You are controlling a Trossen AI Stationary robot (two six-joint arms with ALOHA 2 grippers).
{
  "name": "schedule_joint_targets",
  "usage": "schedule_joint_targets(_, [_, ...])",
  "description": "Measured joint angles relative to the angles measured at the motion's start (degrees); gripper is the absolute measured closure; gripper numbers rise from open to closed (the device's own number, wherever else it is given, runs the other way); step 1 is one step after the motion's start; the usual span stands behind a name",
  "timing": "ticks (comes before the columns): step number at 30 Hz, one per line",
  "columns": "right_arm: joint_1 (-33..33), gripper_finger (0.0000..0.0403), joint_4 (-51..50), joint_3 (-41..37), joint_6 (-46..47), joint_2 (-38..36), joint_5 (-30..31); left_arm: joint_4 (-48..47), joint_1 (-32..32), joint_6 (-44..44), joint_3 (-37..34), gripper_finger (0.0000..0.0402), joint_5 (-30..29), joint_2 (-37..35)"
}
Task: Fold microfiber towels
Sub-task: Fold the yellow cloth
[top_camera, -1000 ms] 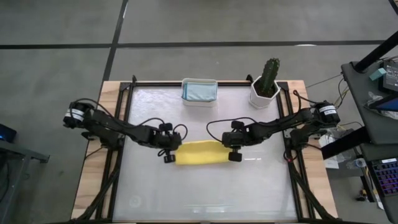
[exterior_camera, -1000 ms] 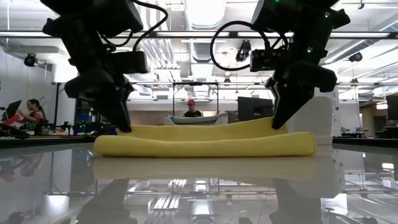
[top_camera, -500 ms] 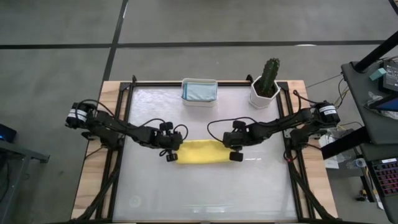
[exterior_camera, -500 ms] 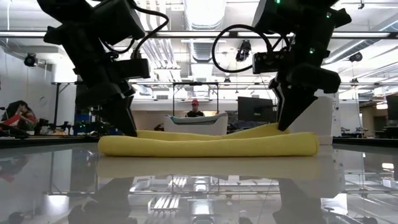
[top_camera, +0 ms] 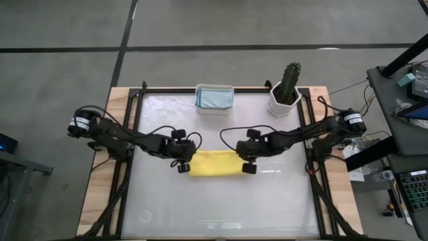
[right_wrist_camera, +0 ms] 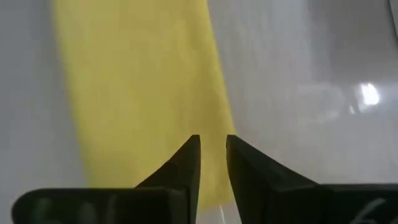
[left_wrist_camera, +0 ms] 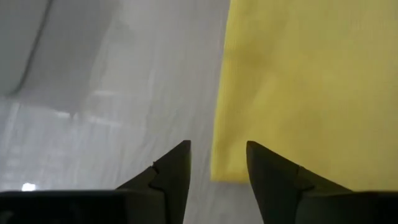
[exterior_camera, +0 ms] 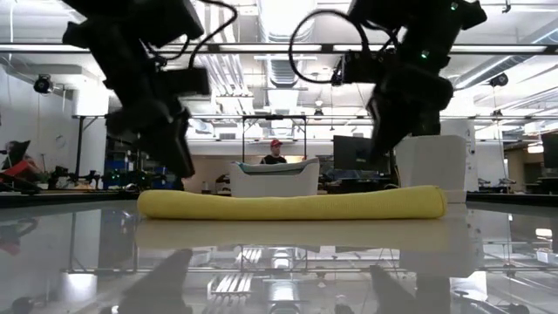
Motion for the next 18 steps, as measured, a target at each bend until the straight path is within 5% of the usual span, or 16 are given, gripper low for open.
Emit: schedule_joint_targets(18, [5.9,0.0393,57.7,-18.5,-2.8,0.4,-0.1,20.3,-10.7,-0.3,-0.7,0.0367,1.0,2.9])
